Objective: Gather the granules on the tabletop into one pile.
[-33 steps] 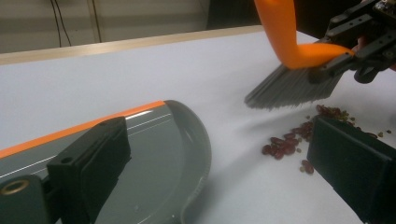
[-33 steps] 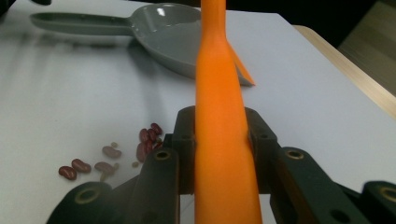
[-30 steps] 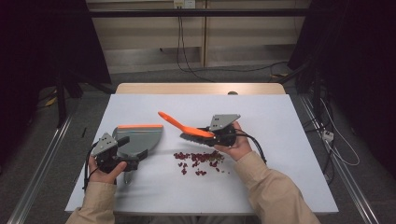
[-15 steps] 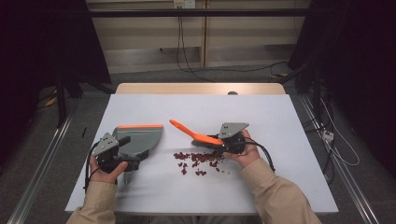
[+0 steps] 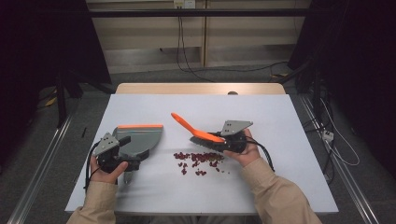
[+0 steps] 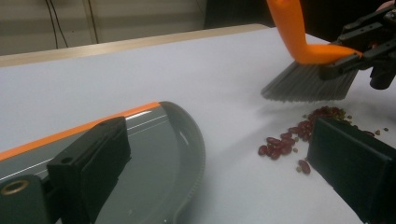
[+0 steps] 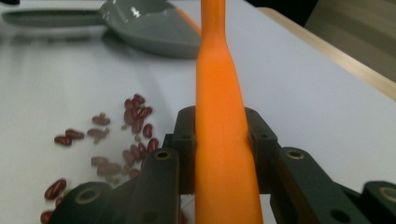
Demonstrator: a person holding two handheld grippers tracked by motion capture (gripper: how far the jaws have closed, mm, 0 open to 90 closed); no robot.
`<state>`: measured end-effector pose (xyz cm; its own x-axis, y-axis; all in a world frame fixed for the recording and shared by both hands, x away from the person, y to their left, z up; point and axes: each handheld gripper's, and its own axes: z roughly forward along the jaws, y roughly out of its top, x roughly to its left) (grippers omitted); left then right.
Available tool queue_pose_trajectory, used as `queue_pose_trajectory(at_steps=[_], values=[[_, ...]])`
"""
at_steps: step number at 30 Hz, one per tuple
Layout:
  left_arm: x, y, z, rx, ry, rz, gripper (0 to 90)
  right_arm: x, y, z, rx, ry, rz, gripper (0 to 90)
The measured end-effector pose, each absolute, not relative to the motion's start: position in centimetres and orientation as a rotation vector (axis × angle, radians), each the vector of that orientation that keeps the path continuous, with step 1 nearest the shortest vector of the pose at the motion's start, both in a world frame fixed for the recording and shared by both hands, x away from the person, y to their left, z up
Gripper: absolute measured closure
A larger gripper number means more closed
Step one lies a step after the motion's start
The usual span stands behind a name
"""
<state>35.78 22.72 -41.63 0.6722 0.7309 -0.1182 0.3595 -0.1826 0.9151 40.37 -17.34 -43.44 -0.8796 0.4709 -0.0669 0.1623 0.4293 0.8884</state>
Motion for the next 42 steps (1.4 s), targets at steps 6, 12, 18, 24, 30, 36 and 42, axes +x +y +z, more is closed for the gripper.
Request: queue_pose_trajectory(at_steps=[6,12,18,24,30,36,42], values=[[35.8,22.7,-41.7,1.792,0.867,0.424,5.7,40.8,-17.7,-42.7,0.77,2.33,1.583,71.3],[35.8,22.6,-41.7,1.788,0.874,0.417,5.7,40.2,-16.5,-42.6,0.877,2.377,1.709,71.3],[35.9,22.6,-41.7,1.787,0.875,0.419,5.7,39.3,-15.0,-42.5,0.923,2.453,1.797,71.4],[35.9,22.6,-41.7,1.788,0.875,0.419,5.7,38.8,-13.8,-43.1,0.919,2.535,1.788,71.4],[35.9,22.6,-41.8,1.798,0.874,0.421,5.7,38.2,-12.4,-43.8,0.881,2.59,1.773,71.4],[35.9,22.7,-41.8,1.797,0.874,0.424,5.7,37.8,-11.1,-44.2,0.897,2.677,1.782,71.3],[35.9,22.7,-41.7,1.79,0.875,0.424,5.7,38.2,-11.3,-44.9,0.934,2.729,1.709,71.4]])
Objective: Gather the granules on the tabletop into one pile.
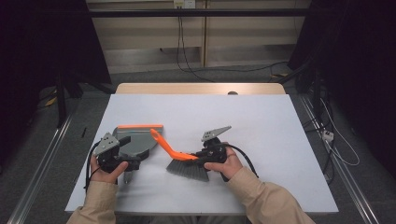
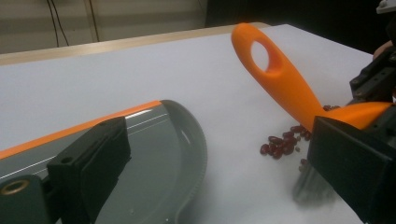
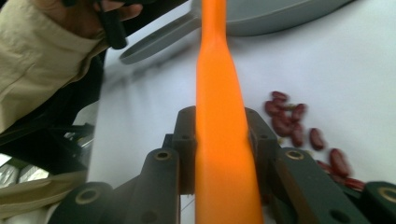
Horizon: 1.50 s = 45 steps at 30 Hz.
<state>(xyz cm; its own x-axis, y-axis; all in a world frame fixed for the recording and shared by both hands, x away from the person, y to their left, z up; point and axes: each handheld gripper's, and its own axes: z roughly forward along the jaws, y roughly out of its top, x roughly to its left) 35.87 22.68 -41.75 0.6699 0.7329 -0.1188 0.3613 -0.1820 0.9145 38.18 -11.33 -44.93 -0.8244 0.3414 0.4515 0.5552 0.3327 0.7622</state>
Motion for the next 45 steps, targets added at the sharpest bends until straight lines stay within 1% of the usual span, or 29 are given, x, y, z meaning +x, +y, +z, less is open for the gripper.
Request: queue_pose_trajectory(at_steps=[15,20,26,33,38,45], values=[[36.0,22.6,-41.8,1.794,0.875,0.428,5.7,41.0,-13.5,-45.1,-0.81,-2.442,-1.543,71.4],[35.9,22.7,-41.8,1.795,0.878,0.427,5.7,40.9,-13.6,-44.7,-0.784,-2.404,-1.573,71.4],[35.9,22.6,-41.8,1.797,0.873,0.429,5.7,39.9,-14.5,-43.6,-0.743,-2.38,-1.556,71.3],[35.9,22.4,-41.8,1.799,0.873,0.428,5.7,39.1,-16.0,-44.7,-0.702,-2.399,-1.462,71.4],[36.0,22.4,-41.9,1.793,0.88,0.424,5.7,40.0,-16.9,-45.1,-0.693,-2.427,-1.494,71.4],[36.1,22.4,-41.9,1.801,0.88,0.428,5.7,41.3,-16.4,-45.3,-0.675,-2.44,-1.532,71.4]])
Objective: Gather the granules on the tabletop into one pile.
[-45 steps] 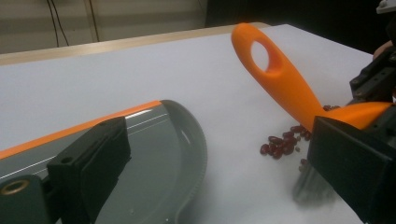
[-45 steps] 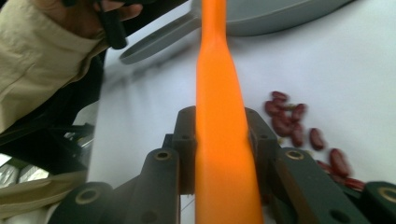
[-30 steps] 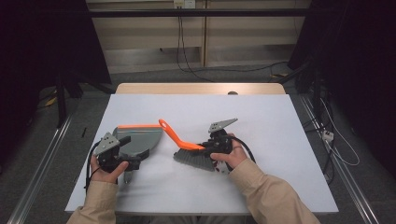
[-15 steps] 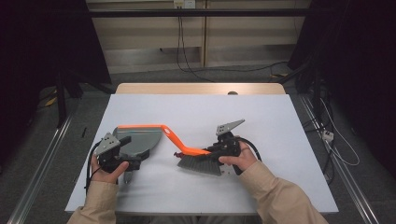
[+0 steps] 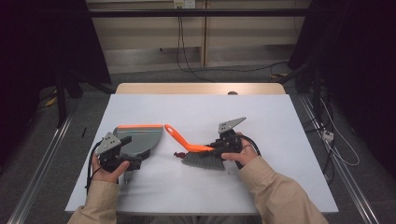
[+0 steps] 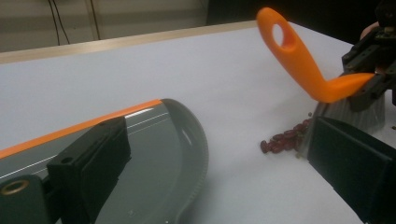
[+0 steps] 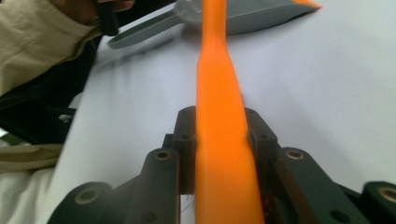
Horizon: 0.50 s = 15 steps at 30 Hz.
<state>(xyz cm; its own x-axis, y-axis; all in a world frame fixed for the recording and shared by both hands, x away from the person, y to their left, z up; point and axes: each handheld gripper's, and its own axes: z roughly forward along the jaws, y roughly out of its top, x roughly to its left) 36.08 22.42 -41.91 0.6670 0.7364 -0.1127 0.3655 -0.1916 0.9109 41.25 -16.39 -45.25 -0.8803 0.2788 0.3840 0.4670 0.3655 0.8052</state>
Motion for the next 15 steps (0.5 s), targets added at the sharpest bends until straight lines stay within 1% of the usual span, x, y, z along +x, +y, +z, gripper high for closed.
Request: queue_pose_trajectory(at_steps=[6,15], values=[[36.0,22.5,-41.8,1.798,0.879,0.433,5.7,41.9,-16.4,-44.8,-0.692,-2.414,-1.584,71.4],[35.9,22.4,-41.8,1.802,0.874,0.435,5.7,40.0,-17.8,-43.7,-0.692,-2.387,-1.596,71.3]])
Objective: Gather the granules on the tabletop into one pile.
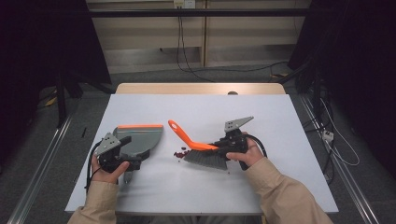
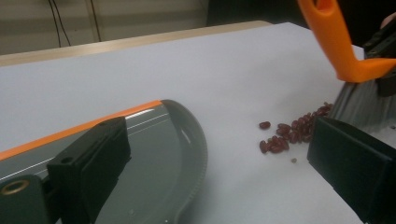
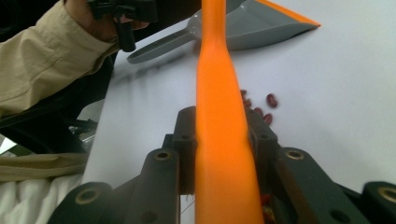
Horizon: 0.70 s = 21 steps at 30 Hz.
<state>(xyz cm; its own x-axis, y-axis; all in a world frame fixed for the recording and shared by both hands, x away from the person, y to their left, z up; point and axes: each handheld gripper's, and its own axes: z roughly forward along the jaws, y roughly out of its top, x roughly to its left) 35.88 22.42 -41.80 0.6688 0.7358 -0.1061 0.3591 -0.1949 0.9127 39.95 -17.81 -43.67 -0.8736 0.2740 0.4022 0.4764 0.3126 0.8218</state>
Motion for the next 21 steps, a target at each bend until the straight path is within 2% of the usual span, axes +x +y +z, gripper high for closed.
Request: queue_pose_trajectory(at_steps=[8,21], values=[[35.9,22.2,-41.9,1.809,0.869,0.432,5.7,38.7,-20.0,-45.2,-0.704,-2.402,-1.581,71.3],[36.1,22.3,-41.9,1.809,0.869,0.429,5.7,41.5,-18.4,-45.1,-0.702,-2.405,-1.66,71.4]])
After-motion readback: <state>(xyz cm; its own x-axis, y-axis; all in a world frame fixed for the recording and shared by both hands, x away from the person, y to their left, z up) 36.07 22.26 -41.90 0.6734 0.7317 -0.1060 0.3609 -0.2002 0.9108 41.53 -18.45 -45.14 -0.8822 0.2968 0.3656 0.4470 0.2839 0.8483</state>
